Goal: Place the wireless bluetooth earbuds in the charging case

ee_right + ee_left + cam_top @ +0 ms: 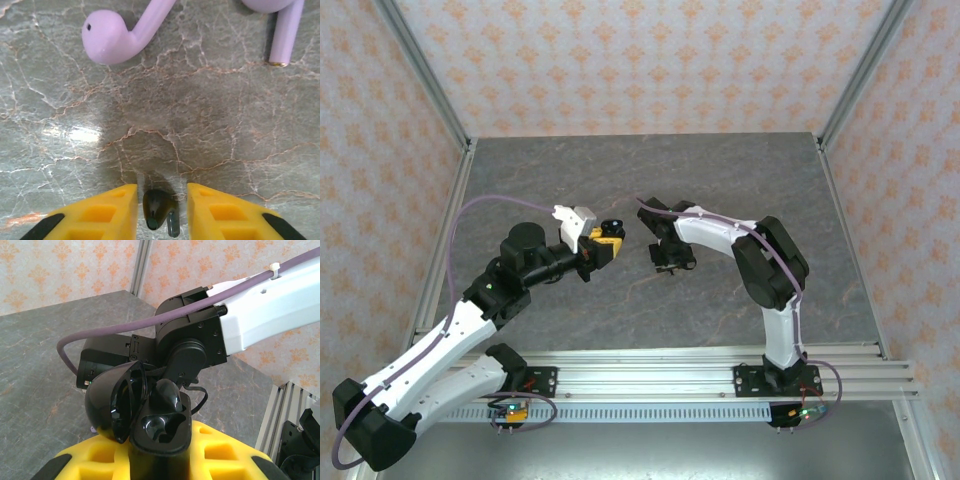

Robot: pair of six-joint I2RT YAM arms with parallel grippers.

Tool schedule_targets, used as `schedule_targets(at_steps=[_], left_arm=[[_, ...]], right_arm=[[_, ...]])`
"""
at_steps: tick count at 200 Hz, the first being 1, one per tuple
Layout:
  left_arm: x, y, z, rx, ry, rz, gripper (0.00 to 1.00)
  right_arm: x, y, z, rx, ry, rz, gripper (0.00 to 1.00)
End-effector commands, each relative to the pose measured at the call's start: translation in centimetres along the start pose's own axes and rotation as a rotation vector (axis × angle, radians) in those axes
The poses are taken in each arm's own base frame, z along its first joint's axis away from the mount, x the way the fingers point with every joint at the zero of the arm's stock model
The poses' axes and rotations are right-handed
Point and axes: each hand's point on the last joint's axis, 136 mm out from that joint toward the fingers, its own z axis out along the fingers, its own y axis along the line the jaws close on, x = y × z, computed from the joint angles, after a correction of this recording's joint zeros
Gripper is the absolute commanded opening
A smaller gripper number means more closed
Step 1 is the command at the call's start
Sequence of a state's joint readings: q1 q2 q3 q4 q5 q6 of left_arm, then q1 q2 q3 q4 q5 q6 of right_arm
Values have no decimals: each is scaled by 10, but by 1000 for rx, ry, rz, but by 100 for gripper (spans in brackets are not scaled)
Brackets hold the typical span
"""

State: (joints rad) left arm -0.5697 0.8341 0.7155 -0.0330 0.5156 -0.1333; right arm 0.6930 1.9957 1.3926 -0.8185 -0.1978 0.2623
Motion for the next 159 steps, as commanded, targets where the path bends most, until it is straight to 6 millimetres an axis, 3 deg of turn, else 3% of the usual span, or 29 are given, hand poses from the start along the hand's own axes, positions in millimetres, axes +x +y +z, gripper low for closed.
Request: schedule_targets(at_steps=[1,78,159], left_arm=[[-12,-4,-1,16,-42,3,9],[0,1,5,7,-3,-15,9],[46,25,46,-10,72,-112,8]], right_arm=[[5,3,4,-11,17,0,27],[0,-1,0,8,-27,2,18],[-14,3,-20,-159,-120,77,16]])
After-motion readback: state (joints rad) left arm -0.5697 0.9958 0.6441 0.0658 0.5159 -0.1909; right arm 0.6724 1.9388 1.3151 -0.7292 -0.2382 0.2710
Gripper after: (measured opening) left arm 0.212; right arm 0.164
